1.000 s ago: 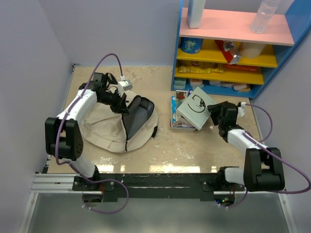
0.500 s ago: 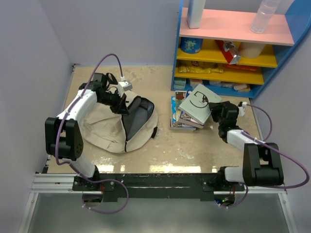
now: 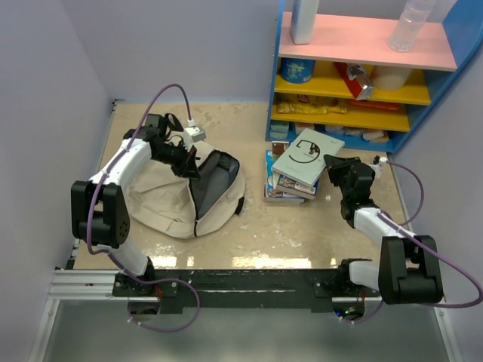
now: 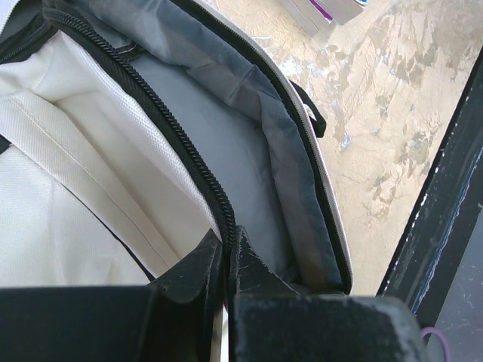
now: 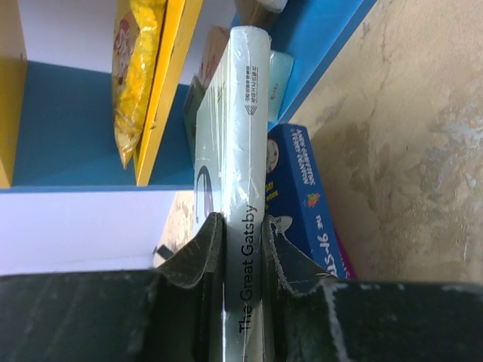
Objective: Pack the student bag
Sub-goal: Pick up the book from the center of the board, then place the book in the student bag, then pick up the book from the center of the board, then place the book in the student bag.
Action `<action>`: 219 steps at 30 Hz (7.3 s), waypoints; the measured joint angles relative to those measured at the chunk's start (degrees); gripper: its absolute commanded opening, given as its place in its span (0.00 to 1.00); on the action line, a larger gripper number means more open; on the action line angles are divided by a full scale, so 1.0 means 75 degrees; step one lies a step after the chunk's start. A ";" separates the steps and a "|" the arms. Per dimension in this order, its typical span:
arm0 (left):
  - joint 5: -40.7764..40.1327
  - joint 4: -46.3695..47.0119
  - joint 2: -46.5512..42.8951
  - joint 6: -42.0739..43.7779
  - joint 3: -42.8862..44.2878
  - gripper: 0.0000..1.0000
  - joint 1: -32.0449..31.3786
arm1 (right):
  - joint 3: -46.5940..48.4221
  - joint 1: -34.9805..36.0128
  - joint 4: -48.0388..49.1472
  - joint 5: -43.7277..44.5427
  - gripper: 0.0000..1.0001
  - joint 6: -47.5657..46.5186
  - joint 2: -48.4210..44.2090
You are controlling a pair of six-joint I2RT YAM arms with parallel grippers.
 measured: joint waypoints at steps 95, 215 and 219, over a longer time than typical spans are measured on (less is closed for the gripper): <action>0.1352 -0.0280 -0.1320 0.0417 0.0085 0.00 -0.0379 | 0.6038 0.5968 -0.3631 0.0726 0.87 -0.1941 0.3497; 0.1105 -0.0490 -0.1093 0.0726 -0.0149 0.00 -0.0341 | 0.1918 0.3809 0.1396 -0.4549 0.00 0.0796 0.4097; 0.1055 -0.0525 -0.1093 0.0726 -0.0149 0.00 -0.0341 | 0.2145 0.3858 0.1434 -0.4727 0.00 0.0743 0.4287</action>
